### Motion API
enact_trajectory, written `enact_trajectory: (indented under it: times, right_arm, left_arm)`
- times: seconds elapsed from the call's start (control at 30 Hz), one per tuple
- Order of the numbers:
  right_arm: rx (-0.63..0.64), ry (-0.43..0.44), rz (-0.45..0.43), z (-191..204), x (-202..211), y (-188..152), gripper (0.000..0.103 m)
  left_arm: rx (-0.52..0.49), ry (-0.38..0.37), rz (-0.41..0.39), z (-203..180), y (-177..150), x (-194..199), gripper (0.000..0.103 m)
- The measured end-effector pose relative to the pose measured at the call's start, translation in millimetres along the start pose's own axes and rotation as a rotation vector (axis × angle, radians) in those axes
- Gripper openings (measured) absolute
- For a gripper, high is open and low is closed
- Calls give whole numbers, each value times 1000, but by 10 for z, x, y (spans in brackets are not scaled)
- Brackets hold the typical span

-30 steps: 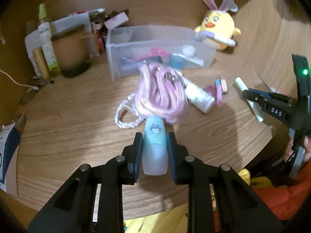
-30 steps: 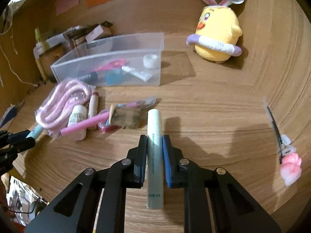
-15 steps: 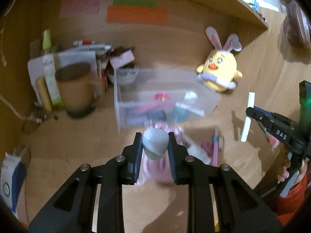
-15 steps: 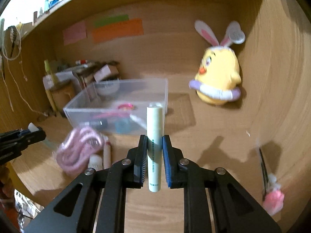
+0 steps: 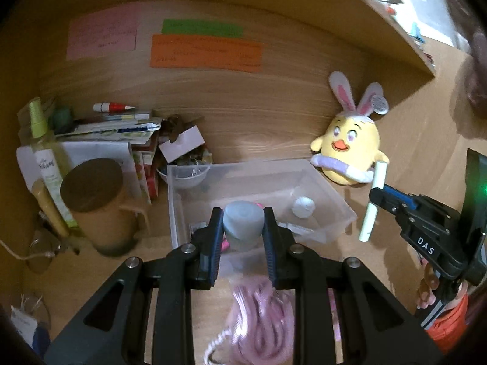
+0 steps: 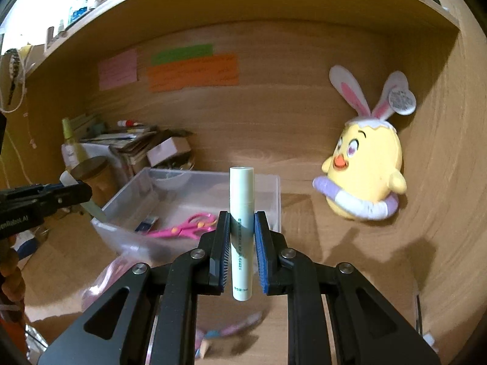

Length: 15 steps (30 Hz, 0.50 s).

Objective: Organize objects
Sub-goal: 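Grasp the light blue bottle with the left tool while the right tool grasps the pale green tube, then release the bottle and pale green tube into the clear box with both tools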

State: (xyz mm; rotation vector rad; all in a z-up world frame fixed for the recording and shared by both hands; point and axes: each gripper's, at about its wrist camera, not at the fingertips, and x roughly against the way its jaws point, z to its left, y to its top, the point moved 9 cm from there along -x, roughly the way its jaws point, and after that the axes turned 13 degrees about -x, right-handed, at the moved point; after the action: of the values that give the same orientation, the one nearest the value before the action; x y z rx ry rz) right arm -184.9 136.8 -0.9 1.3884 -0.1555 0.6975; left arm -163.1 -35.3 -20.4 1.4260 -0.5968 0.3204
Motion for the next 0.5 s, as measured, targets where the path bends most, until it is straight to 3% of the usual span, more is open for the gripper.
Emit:
enact_trajectory:
  times: [0.23, 0.5]
  right_arm:
    - [34, -18, 19, 66, -344, 53, 14]
    - [114, -14, 102, 252, -770, -115, 14]
  left_arm:
    - [8, 13, 57, 164, 13, -355, 24]
    - [-2, -13, 151, 141, -153, -731, 24]
